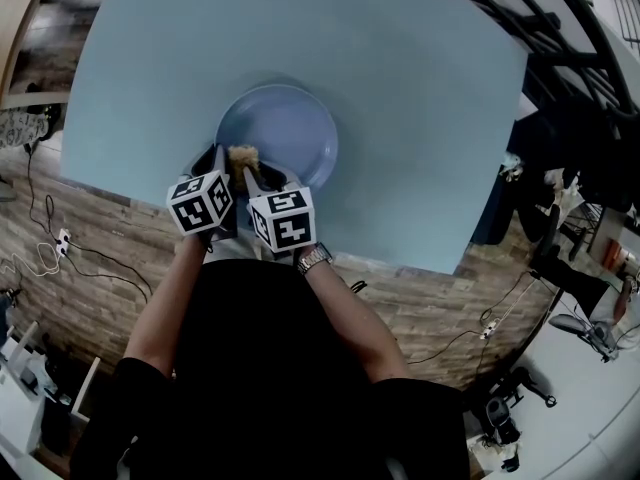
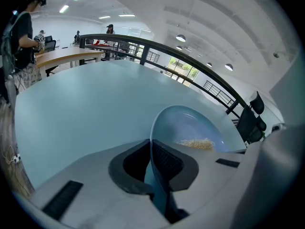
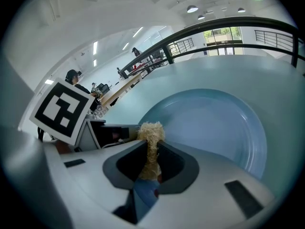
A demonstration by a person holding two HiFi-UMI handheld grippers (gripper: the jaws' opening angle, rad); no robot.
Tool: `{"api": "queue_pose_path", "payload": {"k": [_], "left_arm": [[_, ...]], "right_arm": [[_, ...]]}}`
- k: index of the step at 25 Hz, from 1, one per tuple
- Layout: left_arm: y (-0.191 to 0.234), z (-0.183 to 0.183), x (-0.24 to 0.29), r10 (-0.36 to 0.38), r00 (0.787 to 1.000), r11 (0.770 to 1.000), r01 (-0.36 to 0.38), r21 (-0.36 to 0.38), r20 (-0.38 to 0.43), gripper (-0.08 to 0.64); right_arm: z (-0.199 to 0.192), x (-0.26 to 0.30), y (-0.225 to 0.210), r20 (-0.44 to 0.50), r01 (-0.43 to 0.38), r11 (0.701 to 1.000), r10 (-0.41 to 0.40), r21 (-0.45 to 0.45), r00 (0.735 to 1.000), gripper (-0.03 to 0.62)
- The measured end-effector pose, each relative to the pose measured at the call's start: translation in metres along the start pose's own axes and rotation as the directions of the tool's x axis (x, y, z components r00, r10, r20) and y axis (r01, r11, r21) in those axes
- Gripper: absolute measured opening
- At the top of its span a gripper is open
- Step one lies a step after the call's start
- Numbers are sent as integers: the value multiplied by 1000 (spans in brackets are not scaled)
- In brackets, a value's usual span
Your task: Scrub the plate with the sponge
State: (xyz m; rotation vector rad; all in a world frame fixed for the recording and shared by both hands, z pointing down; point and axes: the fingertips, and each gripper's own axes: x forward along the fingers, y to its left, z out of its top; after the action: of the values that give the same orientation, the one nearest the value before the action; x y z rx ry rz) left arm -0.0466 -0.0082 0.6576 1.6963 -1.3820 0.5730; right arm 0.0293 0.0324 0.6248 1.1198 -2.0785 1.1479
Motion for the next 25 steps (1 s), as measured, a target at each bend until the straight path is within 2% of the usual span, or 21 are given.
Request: {"api": "queue_pose_path", "payload": {"k": [25], "left_arm": [[-3,2,4,20,1000,1000,-20,11,17,8]], "right_arm": [[-25,-35,-43,6,38,999,-38,32,999,69]]}}
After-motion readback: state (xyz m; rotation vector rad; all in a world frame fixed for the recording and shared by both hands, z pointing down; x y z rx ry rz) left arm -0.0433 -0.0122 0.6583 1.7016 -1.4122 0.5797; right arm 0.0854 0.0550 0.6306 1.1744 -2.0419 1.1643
